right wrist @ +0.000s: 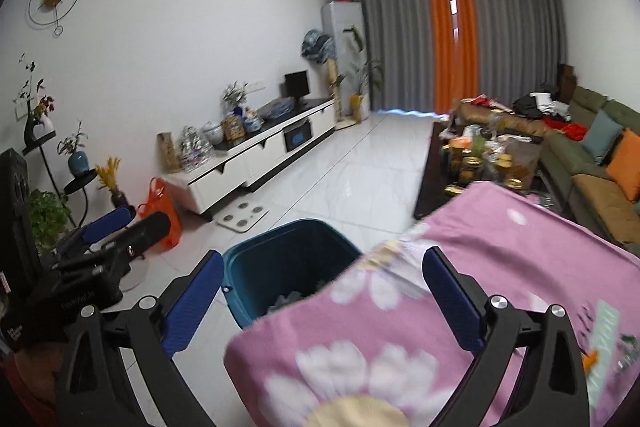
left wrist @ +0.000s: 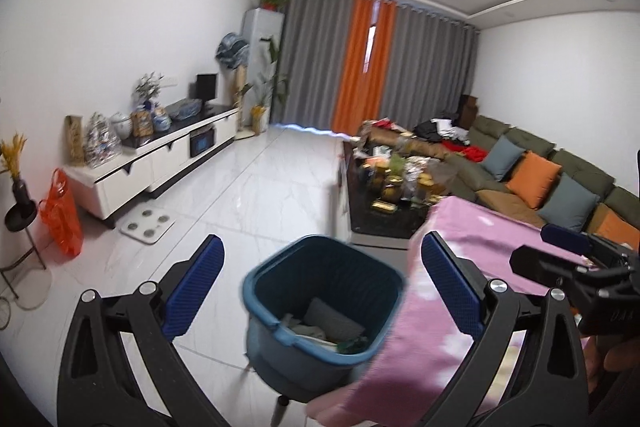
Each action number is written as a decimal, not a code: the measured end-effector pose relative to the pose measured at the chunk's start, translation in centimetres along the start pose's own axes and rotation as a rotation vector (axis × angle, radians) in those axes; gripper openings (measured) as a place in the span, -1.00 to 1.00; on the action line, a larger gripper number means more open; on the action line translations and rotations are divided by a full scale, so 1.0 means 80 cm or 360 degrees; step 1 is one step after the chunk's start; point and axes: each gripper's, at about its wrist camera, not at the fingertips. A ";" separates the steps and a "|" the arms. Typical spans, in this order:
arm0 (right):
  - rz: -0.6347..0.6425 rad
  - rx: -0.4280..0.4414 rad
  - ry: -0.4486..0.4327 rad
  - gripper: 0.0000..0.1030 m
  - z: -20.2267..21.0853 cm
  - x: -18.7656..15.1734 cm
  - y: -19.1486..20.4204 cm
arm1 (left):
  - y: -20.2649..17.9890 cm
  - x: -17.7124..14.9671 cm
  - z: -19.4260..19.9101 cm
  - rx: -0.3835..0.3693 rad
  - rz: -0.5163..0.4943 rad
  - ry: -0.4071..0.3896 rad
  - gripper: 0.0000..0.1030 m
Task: Collect trash
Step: 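Move both tools back over the table toward the remaining trash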
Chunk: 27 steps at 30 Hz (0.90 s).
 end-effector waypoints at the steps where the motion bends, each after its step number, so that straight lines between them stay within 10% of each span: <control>1: -0.0002 -0.0019 -0.0021 0.86 0.011 -0.001 -0.004 | -0.011 0.002 0.006 -0.0019 -0.0005 -0.0008 0.89; 27: -0.0037 -0.0889 -0.0285 0.86 0.302 -0.084 -0.121 | -0.265 -0.022 0.126 -0.0781 -0.0200 -0.0062 0.89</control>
Point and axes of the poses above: each gripper's, at about its wrist camera, not at the fingertips, and z roughly against the way its jaws point, y to its left, x to its top, and after that the axes turned 14 degrees about -y, right-handed
